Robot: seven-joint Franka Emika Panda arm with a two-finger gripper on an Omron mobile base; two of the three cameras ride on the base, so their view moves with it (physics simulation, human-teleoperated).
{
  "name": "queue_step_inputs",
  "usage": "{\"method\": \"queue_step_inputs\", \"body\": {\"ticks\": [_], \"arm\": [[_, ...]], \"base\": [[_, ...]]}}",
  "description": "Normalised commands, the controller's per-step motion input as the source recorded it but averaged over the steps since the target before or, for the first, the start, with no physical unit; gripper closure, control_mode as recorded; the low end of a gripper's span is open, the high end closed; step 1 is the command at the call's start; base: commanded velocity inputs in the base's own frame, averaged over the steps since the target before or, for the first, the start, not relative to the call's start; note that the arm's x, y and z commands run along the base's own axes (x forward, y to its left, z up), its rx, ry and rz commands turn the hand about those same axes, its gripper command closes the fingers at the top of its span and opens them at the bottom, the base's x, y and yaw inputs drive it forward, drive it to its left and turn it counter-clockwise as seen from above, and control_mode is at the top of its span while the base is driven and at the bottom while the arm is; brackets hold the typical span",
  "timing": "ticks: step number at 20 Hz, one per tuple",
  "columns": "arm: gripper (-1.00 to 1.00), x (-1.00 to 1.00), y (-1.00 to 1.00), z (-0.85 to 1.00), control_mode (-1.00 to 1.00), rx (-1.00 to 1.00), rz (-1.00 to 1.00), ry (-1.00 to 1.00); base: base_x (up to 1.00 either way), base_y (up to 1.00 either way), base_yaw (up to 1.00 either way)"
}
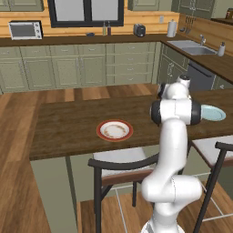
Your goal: Pick the chicken drumstick and lemon wedge from their plates and place them in the bowl. Then put the bowl in the fridge.
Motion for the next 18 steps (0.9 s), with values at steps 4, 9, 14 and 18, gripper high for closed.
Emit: {"method": "queue_step_inputs", "body": {"ticks": [4, 9, 14, 18], "arm": [[1.00, 0.07, -0.21, -0.43, -1.00, -0.02, 0.01, 0.00], [-1.00, 0.00, -0.02, -0.06, -1.00, 0.00, 0.01, 0.00], [-1.00, 0.00, 0.00, 0.00, -1.00, 0.00, 0.02, 0.00], [-1.00, 0.00, 0.00, 0.05, -1.00, 0.00, 0.04, 0.00]], "base": [[0.00, 0.00, 0.00], [0.00, 0.00, 0.00], [0.00, 0.00, 0.00], [0.00, 0.00, 0.00]]}}
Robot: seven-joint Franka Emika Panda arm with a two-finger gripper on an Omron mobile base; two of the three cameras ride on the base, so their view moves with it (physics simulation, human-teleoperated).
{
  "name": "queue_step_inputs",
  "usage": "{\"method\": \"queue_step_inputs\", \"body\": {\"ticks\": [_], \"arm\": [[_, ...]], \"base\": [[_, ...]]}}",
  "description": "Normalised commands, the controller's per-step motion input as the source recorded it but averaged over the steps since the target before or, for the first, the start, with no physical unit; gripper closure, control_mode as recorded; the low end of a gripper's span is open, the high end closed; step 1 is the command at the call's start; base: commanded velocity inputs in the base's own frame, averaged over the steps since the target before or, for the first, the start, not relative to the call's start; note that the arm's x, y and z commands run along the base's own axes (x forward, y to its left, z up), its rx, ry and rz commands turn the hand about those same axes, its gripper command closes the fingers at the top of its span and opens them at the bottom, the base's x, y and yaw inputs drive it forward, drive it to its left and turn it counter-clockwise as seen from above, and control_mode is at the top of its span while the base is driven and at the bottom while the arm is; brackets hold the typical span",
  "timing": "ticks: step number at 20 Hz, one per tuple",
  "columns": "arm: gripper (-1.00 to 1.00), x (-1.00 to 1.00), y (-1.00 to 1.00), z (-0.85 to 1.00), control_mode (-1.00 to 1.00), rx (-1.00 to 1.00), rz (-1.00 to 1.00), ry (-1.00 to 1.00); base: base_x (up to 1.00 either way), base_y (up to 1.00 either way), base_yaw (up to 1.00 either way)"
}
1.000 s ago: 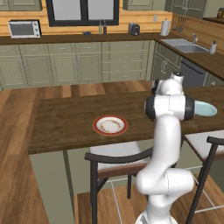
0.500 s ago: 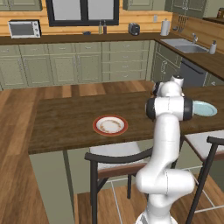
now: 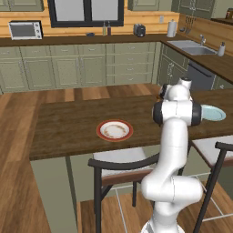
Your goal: Pick the chicken drumstick and lemon wedge from their plates and place them in the bowl. Then put the bowl in the fridge.
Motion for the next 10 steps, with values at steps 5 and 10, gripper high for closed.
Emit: {"method": "queue_step_inputs", "body": {"ticks": [5, 10], "arm": [[-1.00, -0.13, 0.00, 0.14, -1.00, 0.00, 0.02, 0.00], [-1.00, -0.75, 0.04, 0.25, -1.00, -0.04, 0.14, -0.09]], "base": [[0.00, 0.00, 0.00], [0.00, 0.00, 0.00]]}}
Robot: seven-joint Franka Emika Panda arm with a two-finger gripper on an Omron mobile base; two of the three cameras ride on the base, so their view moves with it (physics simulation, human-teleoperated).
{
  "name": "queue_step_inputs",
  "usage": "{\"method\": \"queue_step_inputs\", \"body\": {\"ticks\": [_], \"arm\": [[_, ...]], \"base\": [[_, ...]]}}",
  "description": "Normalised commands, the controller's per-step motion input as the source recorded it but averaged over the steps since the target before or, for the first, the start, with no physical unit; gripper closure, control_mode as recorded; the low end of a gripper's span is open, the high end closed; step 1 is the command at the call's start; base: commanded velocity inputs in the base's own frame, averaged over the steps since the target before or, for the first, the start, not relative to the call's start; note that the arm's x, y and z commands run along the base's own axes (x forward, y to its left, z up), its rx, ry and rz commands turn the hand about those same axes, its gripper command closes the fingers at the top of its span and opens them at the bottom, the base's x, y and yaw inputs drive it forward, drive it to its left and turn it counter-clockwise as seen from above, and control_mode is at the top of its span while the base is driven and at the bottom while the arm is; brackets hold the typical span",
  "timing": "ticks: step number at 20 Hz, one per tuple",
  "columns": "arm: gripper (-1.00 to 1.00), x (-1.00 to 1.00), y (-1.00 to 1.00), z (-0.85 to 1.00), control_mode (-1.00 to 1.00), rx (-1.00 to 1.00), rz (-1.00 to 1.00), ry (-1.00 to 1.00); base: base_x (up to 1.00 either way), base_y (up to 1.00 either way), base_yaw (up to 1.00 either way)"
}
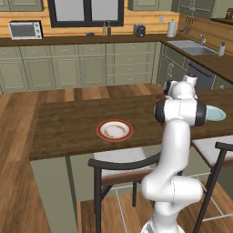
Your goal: Pick the chicken drumstick and lemon wedge from their plates and place them in the bowl. Then put the bowl in the fridge.
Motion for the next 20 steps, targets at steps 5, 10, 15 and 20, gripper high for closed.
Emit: {"method": "queue_step_inputs", "body": {"ticks": [5, 10, 15, 20], "arm": [[-1.00, -0.85, 0.00, 0.33, -1.00, -0.01, 0.25, -0.05], [-1.00, -0.58, 0.17, 0.33, -1.00, -0.05, 0.39, 0.09], [-1.00, -0.25, 0.09, 0.16, -1.00, -0.01, 0.41, 0.18], [-1.00, 0.00, -0.11, 0.00, -1.00, 0.07, 0.29, 0.21]], "base": [[0.00, 0.00, 0.00], [0.00, 0.00, 0.00], [0.00, 0.00, 0.00], [0.00, 0.00, 0.00]]}}
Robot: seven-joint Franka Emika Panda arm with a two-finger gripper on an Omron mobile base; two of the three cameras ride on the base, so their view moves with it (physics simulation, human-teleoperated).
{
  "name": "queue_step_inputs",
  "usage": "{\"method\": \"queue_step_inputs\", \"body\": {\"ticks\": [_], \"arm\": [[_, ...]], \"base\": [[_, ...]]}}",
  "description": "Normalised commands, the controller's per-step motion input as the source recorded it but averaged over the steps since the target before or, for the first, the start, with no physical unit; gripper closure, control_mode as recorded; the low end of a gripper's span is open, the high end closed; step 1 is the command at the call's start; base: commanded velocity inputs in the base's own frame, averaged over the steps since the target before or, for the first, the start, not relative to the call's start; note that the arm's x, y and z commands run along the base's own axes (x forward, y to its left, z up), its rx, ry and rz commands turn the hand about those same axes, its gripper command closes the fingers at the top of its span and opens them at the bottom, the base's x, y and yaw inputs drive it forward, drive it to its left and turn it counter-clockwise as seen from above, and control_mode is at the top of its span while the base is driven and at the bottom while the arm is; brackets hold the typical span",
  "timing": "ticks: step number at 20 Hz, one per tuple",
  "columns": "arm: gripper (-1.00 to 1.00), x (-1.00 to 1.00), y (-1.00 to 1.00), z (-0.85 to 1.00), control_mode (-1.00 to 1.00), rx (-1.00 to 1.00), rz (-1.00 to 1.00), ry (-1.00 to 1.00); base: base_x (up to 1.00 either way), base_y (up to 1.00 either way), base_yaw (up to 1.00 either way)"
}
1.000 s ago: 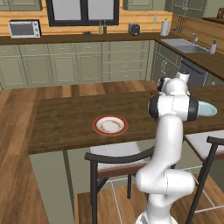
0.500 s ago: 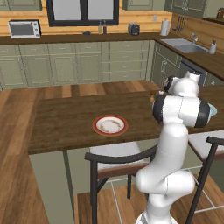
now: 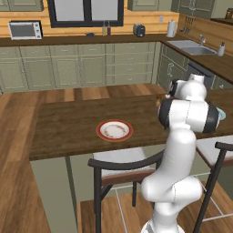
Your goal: Pick the chicken drumstick and lemon wedge from their plates and place them in the bowl. Then put the bowl in the fridge.
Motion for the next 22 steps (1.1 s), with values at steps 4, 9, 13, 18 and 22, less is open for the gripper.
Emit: {"method": "queue_step_inputs", "body": {"ticks": [4, 9, 13, 18, 22], "arm": [[-1.00, -0.05, -0.19, 0.00, -1.00, 0.00, 0.65, -0.08], [-1.00, 0.00, -0.12, -0.28, -1.00, 0.00, 0.44, -0.19], [-1.00, 0.00, 0.00, -0.52, -1.00, 0.01, 0.14, -0.29], [-1.00, 0.00, 0.00, -0.18, -1.00, 0.00, 0.09, -0.24], [-1.00, 0.00, -0.01, 0.00, -1.00, 0.00, 0.21, -0.01]], "base": [[0.00, 0.00, 0.00], [0.00, 0.00, 0.00], [0.00, 0.00, 0.00], [0.00, 0.00, 0.00], [0.00, 0.00, 0.00]]}}
